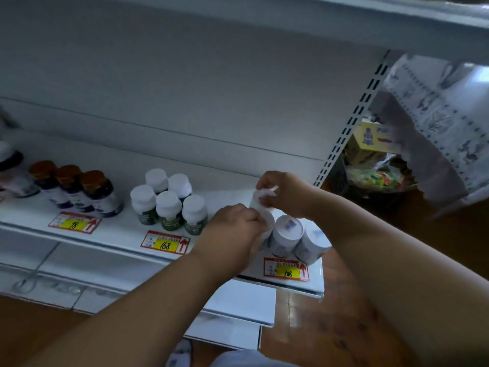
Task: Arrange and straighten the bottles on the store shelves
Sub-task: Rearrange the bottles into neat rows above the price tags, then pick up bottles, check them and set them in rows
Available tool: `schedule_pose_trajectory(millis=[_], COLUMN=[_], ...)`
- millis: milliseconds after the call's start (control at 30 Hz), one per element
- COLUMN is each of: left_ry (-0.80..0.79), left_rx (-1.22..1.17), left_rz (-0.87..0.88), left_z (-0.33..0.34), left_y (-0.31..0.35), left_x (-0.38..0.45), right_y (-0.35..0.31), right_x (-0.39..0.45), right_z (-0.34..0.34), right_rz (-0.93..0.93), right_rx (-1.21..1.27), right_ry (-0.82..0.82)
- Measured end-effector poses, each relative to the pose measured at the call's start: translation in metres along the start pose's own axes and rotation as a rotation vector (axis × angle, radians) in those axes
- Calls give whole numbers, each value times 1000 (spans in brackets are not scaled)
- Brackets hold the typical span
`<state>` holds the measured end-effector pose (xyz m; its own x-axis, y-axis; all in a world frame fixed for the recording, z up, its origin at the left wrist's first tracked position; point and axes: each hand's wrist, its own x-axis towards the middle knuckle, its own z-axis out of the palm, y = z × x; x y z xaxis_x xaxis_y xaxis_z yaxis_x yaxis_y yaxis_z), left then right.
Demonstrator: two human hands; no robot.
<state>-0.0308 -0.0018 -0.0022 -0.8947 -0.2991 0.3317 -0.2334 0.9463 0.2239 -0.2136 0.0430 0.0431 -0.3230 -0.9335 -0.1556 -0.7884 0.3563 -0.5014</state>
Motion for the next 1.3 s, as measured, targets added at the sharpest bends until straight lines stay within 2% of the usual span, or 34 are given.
schedule_pose_trajectory(millis=[267, 433, 600, 733, 800, 1033, 1300], left_ry=[39, 193, 295, 374, 404, 424, 527], left_rx=[-50, -75, -137, -274, -264, -96, -118], left_rz=[-39, -135, -317, -556, -637, -814, -929], left_z=[-9, -28, -53, -90, -115, -215, -263], left_y=[10, 6, -28, -70, -98, -196, -304], left_x=[-4, -25, -72, -128, -164, -300, -359], right_y=[-3, -38, -110, -183, -230, -397, -505], right_x=[-3, -20, -31, -24, -16, 17, 83], right_z=[-4, -4, 12, 48, 72, 165, 232], right_rz=[-30, -156, -271, -334, -359, -526, -582], right_rx=[-43, 43, 96, 81, 107, 310, 366], right_ry=[-29, 212, 259, 236, 207, 111, 51])
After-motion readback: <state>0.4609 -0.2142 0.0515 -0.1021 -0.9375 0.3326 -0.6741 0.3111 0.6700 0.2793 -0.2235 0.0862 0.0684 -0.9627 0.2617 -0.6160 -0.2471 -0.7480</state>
